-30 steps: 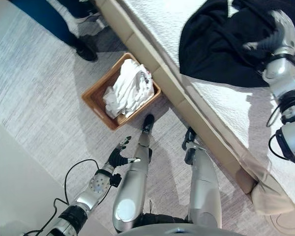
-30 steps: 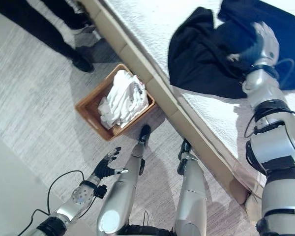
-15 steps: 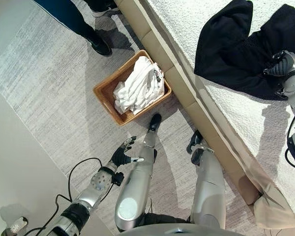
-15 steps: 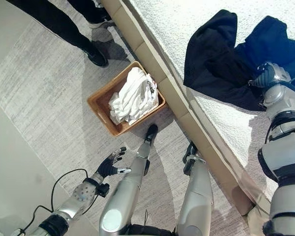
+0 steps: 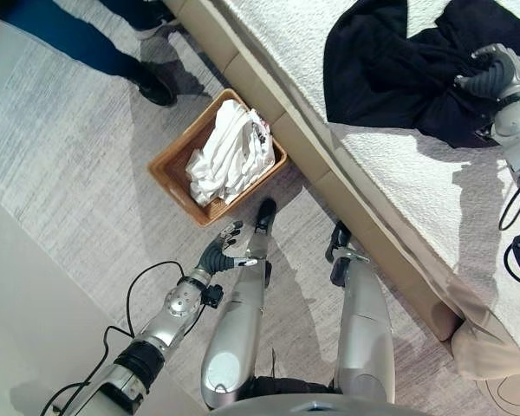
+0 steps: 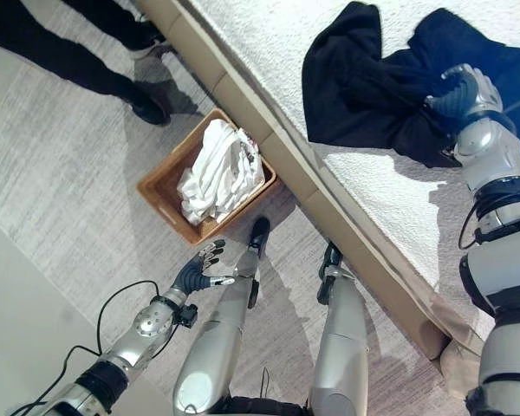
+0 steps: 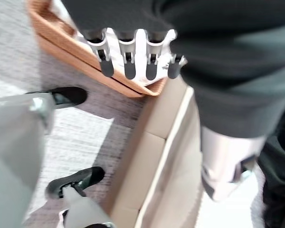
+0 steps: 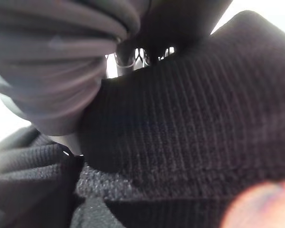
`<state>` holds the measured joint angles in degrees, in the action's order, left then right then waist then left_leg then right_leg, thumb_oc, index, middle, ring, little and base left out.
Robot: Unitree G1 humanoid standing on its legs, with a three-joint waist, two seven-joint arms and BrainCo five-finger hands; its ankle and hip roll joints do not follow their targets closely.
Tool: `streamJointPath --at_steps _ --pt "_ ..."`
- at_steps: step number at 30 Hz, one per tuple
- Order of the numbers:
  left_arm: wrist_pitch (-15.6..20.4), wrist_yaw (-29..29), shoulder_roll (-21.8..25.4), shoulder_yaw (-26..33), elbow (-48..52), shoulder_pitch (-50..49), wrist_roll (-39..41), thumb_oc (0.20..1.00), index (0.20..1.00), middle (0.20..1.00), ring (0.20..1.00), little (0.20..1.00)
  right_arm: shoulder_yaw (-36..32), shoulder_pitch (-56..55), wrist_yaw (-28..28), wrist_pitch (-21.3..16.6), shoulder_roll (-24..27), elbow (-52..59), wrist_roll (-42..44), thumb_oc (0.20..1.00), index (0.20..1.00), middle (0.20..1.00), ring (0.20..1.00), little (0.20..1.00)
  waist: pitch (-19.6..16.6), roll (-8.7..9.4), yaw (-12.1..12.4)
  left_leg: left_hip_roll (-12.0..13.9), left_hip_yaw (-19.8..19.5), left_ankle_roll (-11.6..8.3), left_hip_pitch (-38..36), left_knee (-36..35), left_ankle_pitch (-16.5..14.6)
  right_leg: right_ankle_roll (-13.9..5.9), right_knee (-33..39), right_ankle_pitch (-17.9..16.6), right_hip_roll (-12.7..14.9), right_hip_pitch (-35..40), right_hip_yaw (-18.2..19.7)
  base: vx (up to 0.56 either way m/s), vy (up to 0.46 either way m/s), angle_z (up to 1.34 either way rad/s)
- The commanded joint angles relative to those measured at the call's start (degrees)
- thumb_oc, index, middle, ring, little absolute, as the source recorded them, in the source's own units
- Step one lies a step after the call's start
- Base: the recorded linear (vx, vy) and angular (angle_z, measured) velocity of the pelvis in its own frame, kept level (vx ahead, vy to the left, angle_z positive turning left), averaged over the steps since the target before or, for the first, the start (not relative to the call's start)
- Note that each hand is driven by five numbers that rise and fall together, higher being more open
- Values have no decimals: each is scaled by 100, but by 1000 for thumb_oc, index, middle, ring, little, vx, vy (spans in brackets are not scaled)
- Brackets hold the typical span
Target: Pick up clothes into the bucket
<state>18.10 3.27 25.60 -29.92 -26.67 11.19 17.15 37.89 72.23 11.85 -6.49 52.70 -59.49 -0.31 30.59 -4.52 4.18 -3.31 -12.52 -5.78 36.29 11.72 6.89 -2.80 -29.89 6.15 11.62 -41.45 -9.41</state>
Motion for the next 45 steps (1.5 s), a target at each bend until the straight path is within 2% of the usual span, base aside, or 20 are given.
streamJointPath --at_steps 1,4,7,8,10,12,15,16,17,25,33,38,43,45 --pt "263 31 161 186 190 -250 118 1000 1000 1000 1000 1000 -10 371 540 -306 567 723 394 200 200 200 200 200 -80 351 -186 34 422 173 -340 460 -512 -321 679 -262 -84 836 244 8 46 -15" --pt "329 17 326 274 411 -97 142 1000 1000 1000 1000 1000 -381 121 667 -518 561 1575 646 200 200 200 200 200 -80 514 -299 90 607 218 -925 519 -683 -373 793 -292 -135 1419 371 22 76 -31" --pt "370 67 450 390 601 29 116 1000 1000 1000 1000 1000 -559 -29 651 -595 522 2027 713 200 200 200 200 200 -80 580 -350 114 689 249 -1216 553 -757 -389 837 -304 -162 1708 434 20 58 -39" --pt "392 99 538 514 773 130 120 1000 1000 1000 1000 1000 -672 -212 592 -649 459 2356 775 200 200 200 200 200 -162 620 -392 141 750 275 -1477 613 -876 -401 873 -272 -201 1965 500 55 30 -28" --pt "397 125 599 569 882 192 102 1000 1000 1000 1000 1000 -728 -286 557 -662 461 2523 810 200 200 200 200 200 -255 654 -414 154 780 290 -1571 597 -886 -407 944 -307 -217 2060 520 49 25 -32" --pt "414 185 677 771 1163 324 83 1000 1000 1000 1000 1000 -881 -558 432 -703 384 3018 893 200 200 200 200 200 -534 727 -493 205 870 304 -1924 552 -997 -422 1134 -313 -299 2398 607 74 20 -16" --pt "413 200 738 850 1350 395 39 1000 1000 1000 1000 1000 -992 -790 300 -730 372 3331 984 200 200 200 200 200 -728 776 -536 225 909 311 -2079 428 -970 -432 1303 -375 -331 2541 628 85 -5 -29" --pt "401 223 728 896 1567 564 -3 1000 1000 1000 1000 1000 -1096 -1036 152 -757 365 3620 1131 200 200 200 200 200 -927 806 -587 241 942 306 -2268 278 -963 -440 1457 -387 -347 2716 605 68 -16 -27" --pt "396 223 734 890 1574 559 -4 1000 1000 1000 1000 1000 -1116 -1061 149 -752 368 3634 1130 200 200 200 200 200 -927 810 -583 242 940 306 -2283 264 -959 -440 1471 -391 -348 2731 602 89 -21 -10" --pt "293 443 233 974 2178 1029 -122 1000 1000 1000 1000 1000 -1478 -2042 -711 -735 689 4795 2103 200 200 200 200 200 -1607 932 -760 315 1011 262 -2856 -261 -895 -455 1913 -450 -432 3278 507 75 -14 -1" --pt "188 523 18 525 1821 1957 -261 1000 1000 1000 1000 1000 -789 -1928 -1565 -682 1037 5652 3040 200 200 200 200 200 -2123 1068 -907 455 1244 182 -3288 -527 -900 -495 2440 -574 -520 3730 542 71 -17 -4" --pt "87 367 -167 149 1511 2356 -16 1000 1000 1000 1000 1000 -438 -1840 -1845 -646 1073 5968 3374 200 200 200 200 200 -2315 1064 -955 477 1313 173 -3499 -527 -967 -489 2487 -540 -533 3983 570 82 -4 -16" --pt "-114 33 -431 -268 1172 2572 632 1000 1000 1000 1000 1000 -147 -1681 -2026 -595 1075 6202 3500 200 200 200 200 200 -2467 1027 -1009 480 1304 174 -3648 -563 -1003 -486 2533 -501 -523 4160 539 55 -3 -4" --pt "-198 -177 -538 -516 1079 2685 1200 1000 1000 1000 1000 1000 -44 -1598 -2048 -587 1017 6286 3586 200 200 200 200 200 -2495 1001 -1039 480 1291 173 -3668 -580 -990 -481 2550 -499 -519 4185 525 0 0 0"
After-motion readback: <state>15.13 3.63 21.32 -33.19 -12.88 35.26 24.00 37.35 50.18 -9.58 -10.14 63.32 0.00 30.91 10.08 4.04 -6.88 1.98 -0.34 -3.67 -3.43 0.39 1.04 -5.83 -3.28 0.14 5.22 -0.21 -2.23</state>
